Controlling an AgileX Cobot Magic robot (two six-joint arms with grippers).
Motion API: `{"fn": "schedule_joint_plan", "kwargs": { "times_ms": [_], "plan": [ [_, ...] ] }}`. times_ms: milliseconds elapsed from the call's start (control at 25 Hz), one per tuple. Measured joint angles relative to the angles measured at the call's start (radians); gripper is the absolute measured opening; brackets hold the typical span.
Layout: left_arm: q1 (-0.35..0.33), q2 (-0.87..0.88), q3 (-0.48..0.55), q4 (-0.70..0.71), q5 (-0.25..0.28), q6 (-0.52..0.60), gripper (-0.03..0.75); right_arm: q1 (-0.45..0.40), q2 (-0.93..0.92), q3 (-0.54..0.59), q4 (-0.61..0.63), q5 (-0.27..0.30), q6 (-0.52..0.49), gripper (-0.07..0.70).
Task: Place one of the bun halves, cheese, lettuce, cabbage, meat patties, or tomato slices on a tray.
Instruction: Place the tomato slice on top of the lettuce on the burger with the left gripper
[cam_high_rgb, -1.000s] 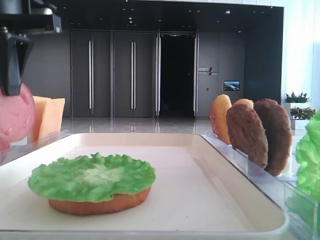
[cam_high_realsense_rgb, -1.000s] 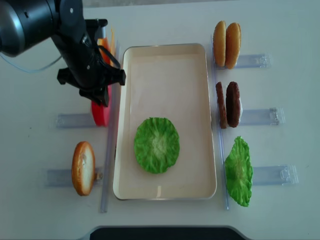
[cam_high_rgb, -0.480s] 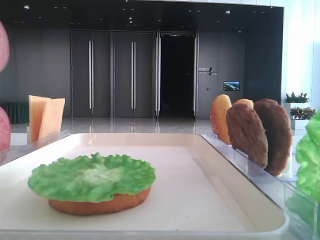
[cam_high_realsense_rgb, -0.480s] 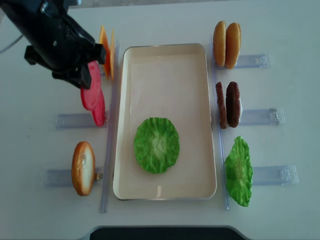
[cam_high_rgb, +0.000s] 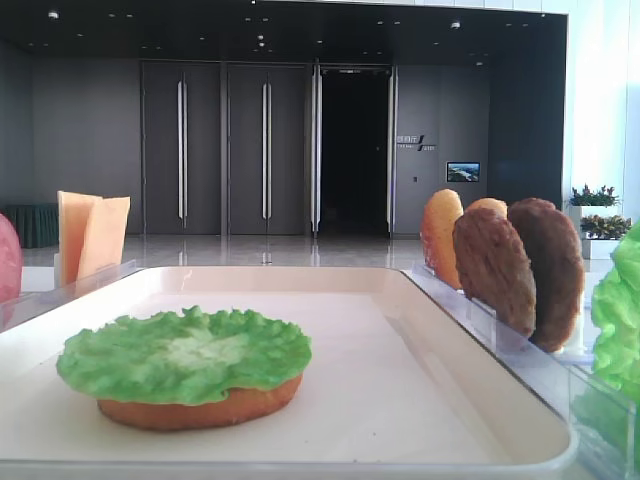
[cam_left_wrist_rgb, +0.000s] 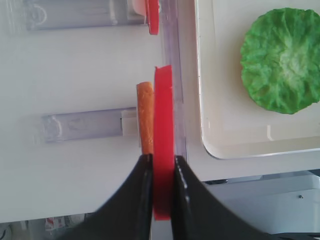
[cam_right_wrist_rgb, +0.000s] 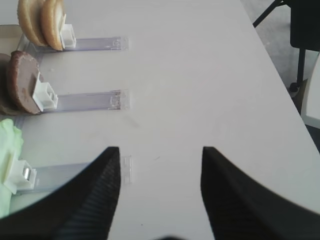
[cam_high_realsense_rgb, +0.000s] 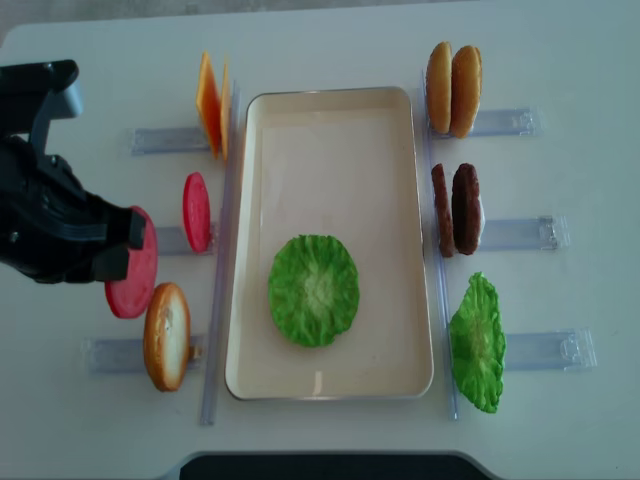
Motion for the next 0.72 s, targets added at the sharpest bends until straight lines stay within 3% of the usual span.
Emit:
{"fn": "schedule_joint_plan", "kwargs": {
  "times_ms": [200, 360, 520, 720],
  "plan": [
    [0.000, -0.023, 0.030, -0.012, -0.047, -0.002, 0.060, 0.000, 0.000, 0.000, -0.003, 0.000, 0.000, 0.352],
    [0.000, -0.023, 0.034, -0.072, -0.139, 0.038, 0.060, 0.000, 0.000, 0.000, -0.003, 0.000, 0.001, 0.340],
    [0.000, -0.004, 0.034, -0.253, -0.235, 0.195, 0.060, 0.000, 0.000, 0.000, -0.002, 0.000, 0.001, 0.337],
    [0.000, 0.082, 0.049, -0.546, -0.319, 0.419, 0.060, 0.000, 0.000, 0.000, -0.003, 0.000, 0.001, 0.337]
  ]
}}
